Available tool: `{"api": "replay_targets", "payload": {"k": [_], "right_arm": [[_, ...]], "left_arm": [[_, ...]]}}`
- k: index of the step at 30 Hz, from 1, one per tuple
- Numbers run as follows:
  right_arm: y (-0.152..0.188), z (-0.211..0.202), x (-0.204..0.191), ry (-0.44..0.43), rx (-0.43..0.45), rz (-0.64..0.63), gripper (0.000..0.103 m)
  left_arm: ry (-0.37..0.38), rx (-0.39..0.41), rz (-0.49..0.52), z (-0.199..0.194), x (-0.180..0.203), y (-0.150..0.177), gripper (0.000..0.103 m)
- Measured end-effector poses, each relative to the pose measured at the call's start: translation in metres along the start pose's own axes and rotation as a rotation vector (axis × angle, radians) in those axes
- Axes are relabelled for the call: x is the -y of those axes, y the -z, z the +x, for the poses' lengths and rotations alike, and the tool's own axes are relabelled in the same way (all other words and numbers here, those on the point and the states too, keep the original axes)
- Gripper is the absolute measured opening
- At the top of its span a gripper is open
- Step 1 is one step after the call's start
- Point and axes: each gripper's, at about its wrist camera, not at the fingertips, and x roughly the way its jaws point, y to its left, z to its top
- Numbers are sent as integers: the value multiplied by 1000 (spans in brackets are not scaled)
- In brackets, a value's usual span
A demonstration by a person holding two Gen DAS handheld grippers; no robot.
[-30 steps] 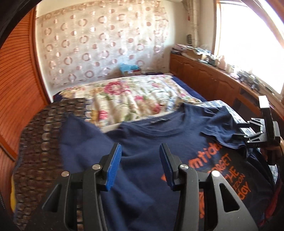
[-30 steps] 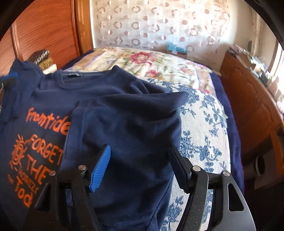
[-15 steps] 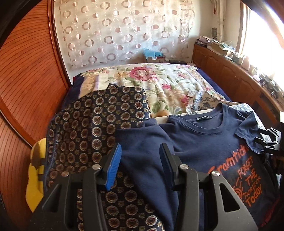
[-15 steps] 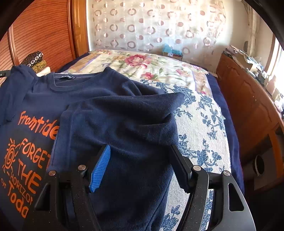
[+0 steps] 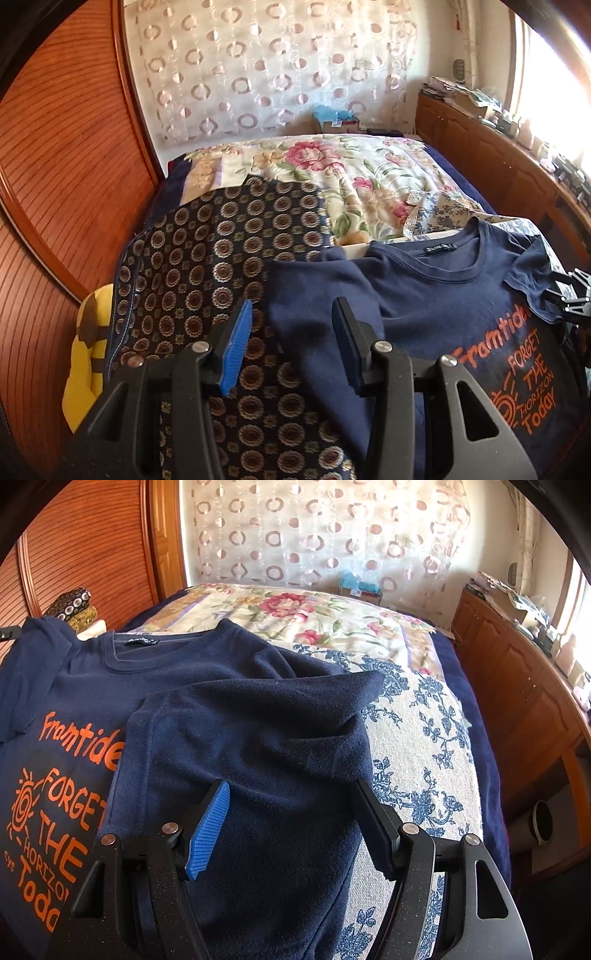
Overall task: Fold small clothes
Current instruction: 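Grasp the shirt near the collar with the left gripper while right gripper grasps folded edge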
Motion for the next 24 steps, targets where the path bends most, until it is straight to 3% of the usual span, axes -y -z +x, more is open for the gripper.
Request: {"api": "replay_targets", "payload": {"k": [7, 11, 17, 23, 24], "right_arm": [[0, 0, 0, 0, 0, 0, 70], [-1, 0, 1, 1, 0, 3, 69], [-10, -4, 18, 28, 22, 39, 69], [-36, 11, 52, 30, 19, 128, 68], [-42, 17, 58, 12, 7, 146, 63]], "left_arm": [[103, 5, 0, 11, -5, -5, 43], [147, 28, 21, 9, -2, -13, 4], [135, 83, 107, -11, 21, -16, 2], [212, 129, 136, -35, 43, -9, 2], [226, 137, 142, -40, 48, -7, 1]]}}
